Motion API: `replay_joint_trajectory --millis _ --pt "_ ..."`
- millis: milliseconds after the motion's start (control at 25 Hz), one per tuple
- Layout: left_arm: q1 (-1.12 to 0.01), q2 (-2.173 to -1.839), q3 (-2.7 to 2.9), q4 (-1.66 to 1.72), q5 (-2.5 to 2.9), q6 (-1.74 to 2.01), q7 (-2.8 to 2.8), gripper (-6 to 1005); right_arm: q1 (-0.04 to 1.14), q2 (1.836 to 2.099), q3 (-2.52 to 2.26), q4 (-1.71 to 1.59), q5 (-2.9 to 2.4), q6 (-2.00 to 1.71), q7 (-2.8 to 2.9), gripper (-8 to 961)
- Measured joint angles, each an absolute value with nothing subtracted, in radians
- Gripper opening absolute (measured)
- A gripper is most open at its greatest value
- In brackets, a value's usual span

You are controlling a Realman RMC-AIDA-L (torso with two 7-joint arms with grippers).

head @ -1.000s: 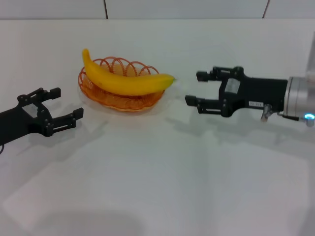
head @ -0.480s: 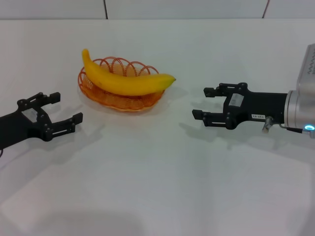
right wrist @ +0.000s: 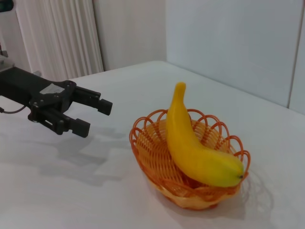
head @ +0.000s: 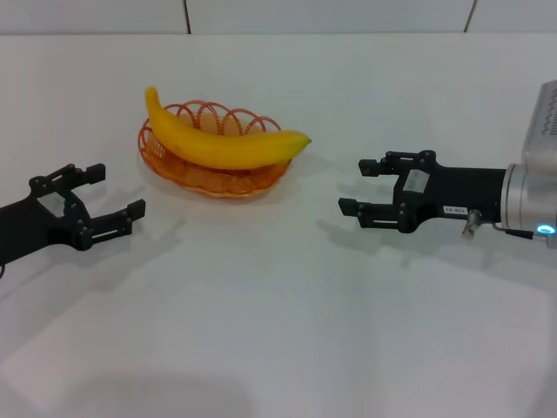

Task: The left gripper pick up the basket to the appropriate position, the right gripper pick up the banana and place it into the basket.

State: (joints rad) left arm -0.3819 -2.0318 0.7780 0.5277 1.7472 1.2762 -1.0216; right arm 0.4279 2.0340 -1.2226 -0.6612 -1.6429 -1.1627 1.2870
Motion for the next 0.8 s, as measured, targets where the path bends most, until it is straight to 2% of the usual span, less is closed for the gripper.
replay_joint_trajectory --millis 800 --pt "-0.390 -2.032 0.781 0.524 1.746 1.276 -1.018 880 0.436 2.036 -1.224 -0.661 -1.642 -1.163 1.286 724"
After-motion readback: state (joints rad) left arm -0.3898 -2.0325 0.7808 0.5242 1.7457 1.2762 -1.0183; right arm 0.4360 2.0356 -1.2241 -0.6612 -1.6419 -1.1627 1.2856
